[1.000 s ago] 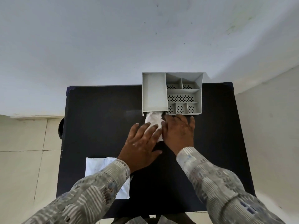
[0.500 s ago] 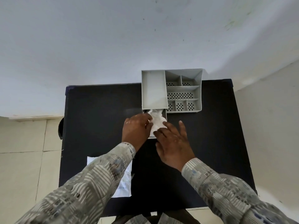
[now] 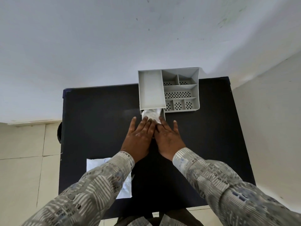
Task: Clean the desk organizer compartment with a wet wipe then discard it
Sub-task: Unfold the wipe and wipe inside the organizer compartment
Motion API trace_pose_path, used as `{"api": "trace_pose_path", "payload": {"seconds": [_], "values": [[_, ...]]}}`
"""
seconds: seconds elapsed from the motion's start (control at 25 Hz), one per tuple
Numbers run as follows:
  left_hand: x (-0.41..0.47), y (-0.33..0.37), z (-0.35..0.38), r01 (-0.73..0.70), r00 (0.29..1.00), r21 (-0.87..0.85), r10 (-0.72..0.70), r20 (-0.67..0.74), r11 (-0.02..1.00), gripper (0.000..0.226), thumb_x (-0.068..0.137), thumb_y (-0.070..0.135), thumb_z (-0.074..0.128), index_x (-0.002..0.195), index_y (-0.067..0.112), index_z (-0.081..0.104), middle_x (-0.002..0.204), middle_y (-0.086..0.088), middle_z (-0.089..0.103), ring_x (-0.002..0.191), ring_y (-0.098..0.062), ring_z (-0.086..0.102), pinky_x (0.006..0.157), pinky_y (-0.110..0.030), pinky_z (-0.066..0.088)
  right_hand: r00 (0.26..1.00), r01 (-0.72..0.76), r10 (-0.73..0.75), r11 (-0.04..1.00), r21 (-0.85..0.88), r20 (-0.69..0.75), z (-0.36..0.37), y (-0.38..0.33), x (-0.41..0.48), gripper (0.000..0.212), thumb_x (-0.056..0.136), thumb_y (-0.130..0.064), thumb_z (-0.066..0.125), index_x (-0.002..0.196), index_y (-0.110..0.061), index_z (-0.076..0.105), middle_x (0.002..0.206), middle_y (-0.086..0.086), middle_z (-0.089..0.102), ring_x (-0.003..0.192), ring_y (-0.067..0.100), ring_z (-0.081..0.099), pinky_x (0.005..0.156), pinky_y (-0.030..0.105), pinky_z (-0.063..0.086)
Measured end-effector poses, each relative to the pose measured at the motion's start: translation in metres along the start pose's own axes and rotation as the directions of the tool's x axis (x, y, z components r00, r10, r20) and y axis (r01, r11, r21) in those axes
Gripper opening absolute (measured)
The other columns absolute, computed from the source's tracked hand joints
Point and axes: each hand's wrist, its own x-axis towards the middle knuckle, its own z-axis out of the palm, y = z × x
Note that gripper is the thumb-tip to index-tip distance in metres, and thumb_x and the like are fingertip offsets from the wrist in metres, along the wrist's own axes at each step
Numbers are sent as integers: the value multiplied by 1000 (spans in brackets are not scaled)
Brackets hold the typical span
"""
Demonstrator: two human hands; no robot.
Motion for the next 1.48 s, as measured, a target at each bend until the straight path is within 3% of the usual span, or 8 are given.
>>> {"api": "trace_pose_path", "payload": {"seconds": [0.16, 0.28, 0.56, 0.72, 0.92, 1.2, 1.32, 1.48], "values": [[24, 1, -19, 43, 975, 105, -65, 214, 994, 80, 95, 38, 63, 165, 11, 34, 173, -12, 37, 164, -29, 22, 126, -75, 6, 993, 26, -26, 1000, -5, 111, -14, 4, 9, 65, 92, -20, 63, 155, -14, 45, 169, 8, 30, 163, 27, 10, 127, 66, 13], [43, 4, -31, 66, 951, 127, -101, 291, 990, 86, 94, 36, 63, 168, 13, 25, 175, -9, 31, 163, -30, 21, 125, -77, 6, 998, 53, -54, 995, -88, -11, -22, 12, 7, 60, 90, -23, 65, 148, -11, 54, 168, 11, 35, 161, 29, 19, 128, 62, 11], [49, 14, -32, 139, 921, 97, -165, 354, 986, 93, 94, 36, 63, 170, 10, 15, 179, -12, 18, 166, -32, 10, 124, -76, 12, 998, -59, 49, 940, -336, -40, -9, 9, 3, 74, 101, -30, 42, 166, -10, 15, 177, 12, 7, 163, 32, -11, 125, 70, -2], [26, 12, -29, 154, 984, 4, -154, 87, 988, 75, 91, 36, 63, 159, 13, 46, 166, -13, 47, 153, -36, 41, 117, -66, 35, 978, -197, 175, 956, -217, -116, -7, -2, 14, 68, 97, -27, 53, 161, -13, 35, 169, 10, 33, 160, 34, 19, 121, 66, 9], [-6, 12, -16, 27, 966, 2, -25, -256, 1000, 36, 83, 21, 71, 118, 12, 73, 115, -9, 74, 86, -32, 70, 79, -47, 50, 977, -212, 211, 973, -97, -17, -16, 0, 23, 65, 88, -23, 67, 148, -17, 43, 170, 8, 25, 112, 37, 67, 96, 55, 48], [22, -1, -17, 85, 993, 27, -87, 79, 996, 29, 85, 38, 71, 104, 17, 75, 107, -4, 75, 73, -31, 76, 70, -40, 51, 988, -141, 135, 985, 99, 71, -23, 17, 23, 90, 87, -23, 70, 163, -22, 23, 176, 4, 13, 129, 39, 63, 101, 50, 54], [30, -2, -23, 87, 987, 26, -90, 131, 996, 41, 86, 41, 69, 119, 16, 73, 114, -4, 72, 81, -30, 78, 74, -40, 54, 992, -114, 111, 992, -58, -57, -24, 14, 5, 87, 89, -25, 66, 164, -25, 21, 176, 4, 16, 118, 36, 68, 97, 46, 53], [35, -3, -34, 103, 979, 2, -102, 177, 995, 54, 87, 44, 69, 134, 18, 65, 144, -8, 62, 101, -31, 77, 86, -43, 57, 990, -134, 138, 981, -137, 22, -9, 11, -1, 86, 94, -20, 63, 165, -33, 18, 178, 1, -1, 109, 36, 68, 92, 48, 52]]}}
